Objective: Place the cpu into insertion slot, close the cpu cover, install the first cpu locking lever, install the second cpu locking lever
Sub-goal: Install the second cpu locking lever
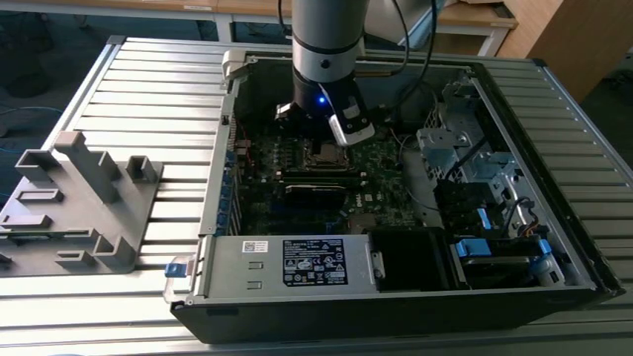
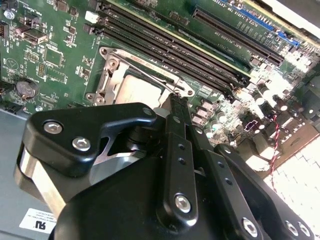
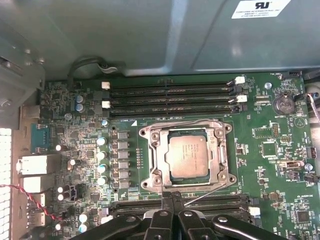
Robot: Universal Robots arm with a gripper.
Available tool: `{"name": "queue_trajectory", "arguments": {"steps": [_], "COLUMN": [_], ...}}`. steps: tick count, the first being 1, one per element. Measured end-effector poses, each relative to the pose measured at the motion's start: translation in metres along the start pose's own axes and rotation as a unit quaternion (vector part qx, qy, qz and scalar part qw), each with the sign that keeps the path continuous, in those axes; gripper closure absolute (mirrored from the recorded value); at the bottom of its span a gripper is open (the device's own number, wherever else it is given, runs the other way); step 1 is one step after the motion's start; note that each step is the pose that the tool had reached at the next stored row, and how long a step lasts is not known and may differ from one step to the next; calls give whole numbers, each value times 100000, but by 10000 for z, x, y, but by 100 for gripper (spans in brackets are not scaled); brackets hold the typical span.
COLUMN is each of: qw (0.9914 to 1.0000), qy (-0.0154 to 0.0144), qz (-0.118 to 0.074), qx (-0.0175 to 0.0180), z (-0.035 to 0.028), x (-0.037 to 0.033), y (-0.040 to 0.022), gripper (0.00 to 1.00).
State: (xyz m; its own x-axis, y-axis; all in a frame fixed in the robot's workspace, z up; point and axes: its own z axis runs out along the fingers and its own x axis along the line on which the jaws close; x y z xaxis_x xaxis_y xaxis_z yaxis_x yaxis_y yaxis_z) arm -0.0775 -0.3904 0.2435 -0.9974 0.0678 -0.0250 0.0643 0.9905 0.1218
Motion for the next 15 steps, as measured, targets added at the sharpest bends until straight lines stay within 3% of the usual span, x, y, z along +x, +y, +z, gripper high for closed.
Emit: {"name": "queue_trajectory", "arguments": {"steps": [10,15], "qw": [99999,99994], "qy": [-46,-146], "qz": [336,991], "qx": [94,339], "z": [64,105], "x": [46,62], "y": [-18,-32], "gripper": [89,89]}}
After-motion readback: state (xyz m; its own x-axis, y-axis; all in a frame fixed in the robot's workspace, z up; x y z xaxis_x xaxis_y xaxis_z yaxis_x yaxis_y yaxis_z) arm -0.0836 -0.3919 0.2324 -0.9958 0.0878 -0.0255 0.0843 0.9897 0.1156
